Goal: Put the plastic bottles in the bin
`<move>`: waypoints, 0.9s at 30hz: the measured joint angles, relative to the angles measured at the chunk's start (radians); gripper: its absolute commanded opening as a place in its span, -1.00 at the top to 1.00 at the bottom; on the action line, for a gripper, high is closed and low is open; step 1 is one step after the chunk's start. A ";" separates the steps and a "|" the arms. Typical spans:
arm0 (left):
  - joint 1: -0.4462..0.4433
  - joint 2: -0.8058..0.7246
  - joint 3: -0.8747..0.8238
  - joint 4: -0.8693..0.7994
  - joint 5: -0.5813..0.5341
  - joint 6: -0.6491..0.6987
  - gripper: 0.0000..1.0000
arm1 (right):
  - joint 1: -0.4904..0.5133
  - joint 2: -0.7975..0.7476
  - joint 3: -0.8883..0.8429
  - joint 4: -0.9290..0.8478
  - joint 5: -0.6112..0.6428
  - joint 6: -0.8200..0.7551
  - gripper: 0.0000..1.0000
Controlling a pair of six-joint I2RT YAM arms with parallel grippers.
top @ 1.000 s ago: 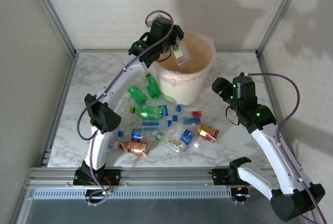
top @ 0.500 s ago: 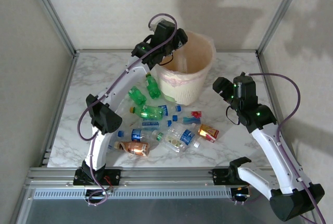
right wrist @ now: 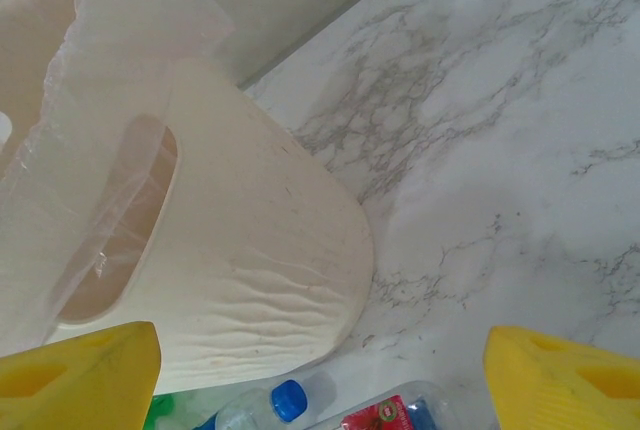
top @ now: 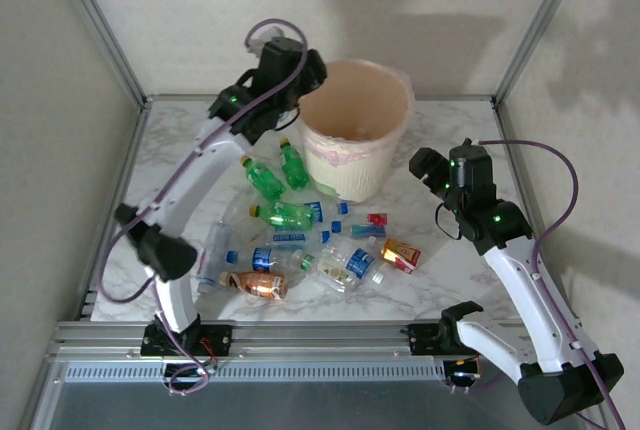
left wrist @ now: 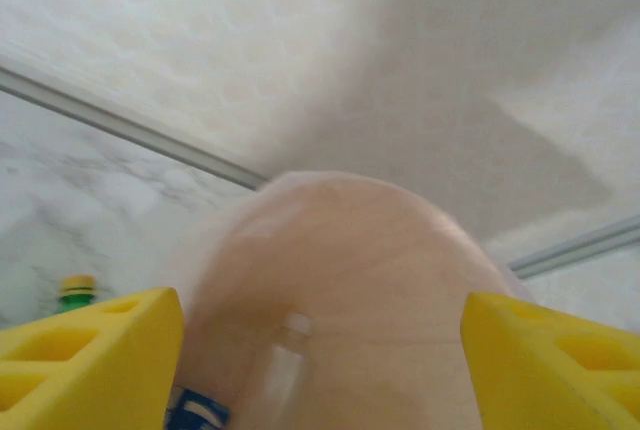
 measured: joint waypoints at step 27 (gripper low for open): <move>0.183 -0.744 -1.292 -0.106 0.043 -0.147 -0.92 | -0.002 -0.012 -0.078 0.035 -0.054 -0.010 -0.72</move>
